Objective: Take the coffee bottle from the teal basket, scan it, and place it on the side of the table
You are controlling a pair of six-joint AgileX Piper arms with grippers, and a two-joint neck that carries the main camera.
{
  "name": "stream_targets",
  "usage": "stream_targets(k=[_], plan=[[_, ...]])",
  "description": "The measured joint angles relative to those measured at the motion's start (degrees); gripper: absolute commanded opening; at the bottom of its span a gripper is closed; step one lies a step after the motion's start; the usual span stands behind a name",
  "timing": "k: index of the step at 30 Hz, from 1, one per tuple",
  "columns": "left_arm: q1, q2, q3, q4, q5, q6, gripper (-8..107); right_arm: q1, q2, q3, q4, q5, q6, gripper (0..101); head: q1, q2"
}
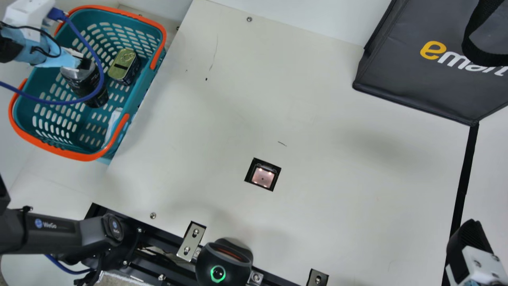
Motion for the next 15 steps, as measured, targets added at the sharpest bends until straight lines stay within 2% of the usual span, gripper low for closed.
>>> stream_targets(k=[15], plan=[[1.86, -8.64, -5.66, -4.87, 7.41, -4.38, -8, 0.0, 0.0, 0.0, 0.0, 0.0, 0.0, 95, 0.0, 0.09]])
